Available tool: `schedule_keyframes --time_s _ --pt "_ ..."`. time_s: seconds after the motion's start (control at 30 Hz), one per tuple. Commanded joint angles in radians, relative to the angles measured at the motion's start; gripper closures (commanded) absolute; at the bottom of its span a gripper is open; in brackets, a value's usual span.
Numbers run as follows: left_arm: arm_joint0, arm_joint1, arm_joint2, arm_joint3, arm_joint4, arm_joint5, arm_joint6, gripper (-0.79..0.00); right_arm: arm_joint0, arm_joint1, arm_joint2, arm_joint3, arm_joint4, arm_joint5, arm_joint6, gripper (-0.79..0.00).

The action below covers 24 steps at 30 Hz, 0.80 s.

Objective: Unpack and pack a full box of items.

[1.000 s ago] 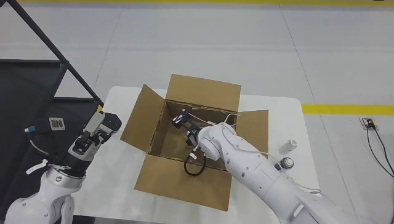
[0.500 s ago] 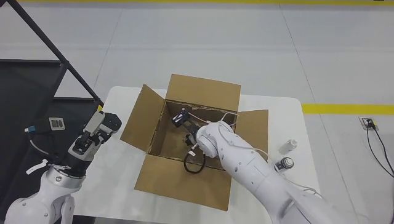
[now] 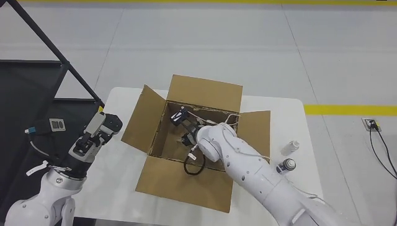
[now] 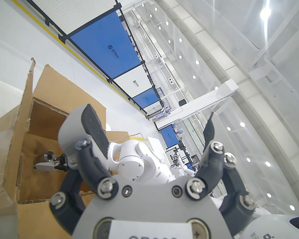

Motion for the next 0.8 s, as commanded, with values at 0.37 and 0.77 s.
schedule_keyframes --time_s 0.37,0.77 --pt "0.0 0.0 0.0 0.0 0.0 0.0 0.0 -0.785 -0.472 0.191 0.429 -0.859 -0.253 -0.051 0.168 -0.785" --pt "0.0 0.0 0.0 0.0 0.0 0.0 0.0 -0.785 -0.472 0.191 0.429 -0.859 -0.253 -0.051 0.168 -0.785"
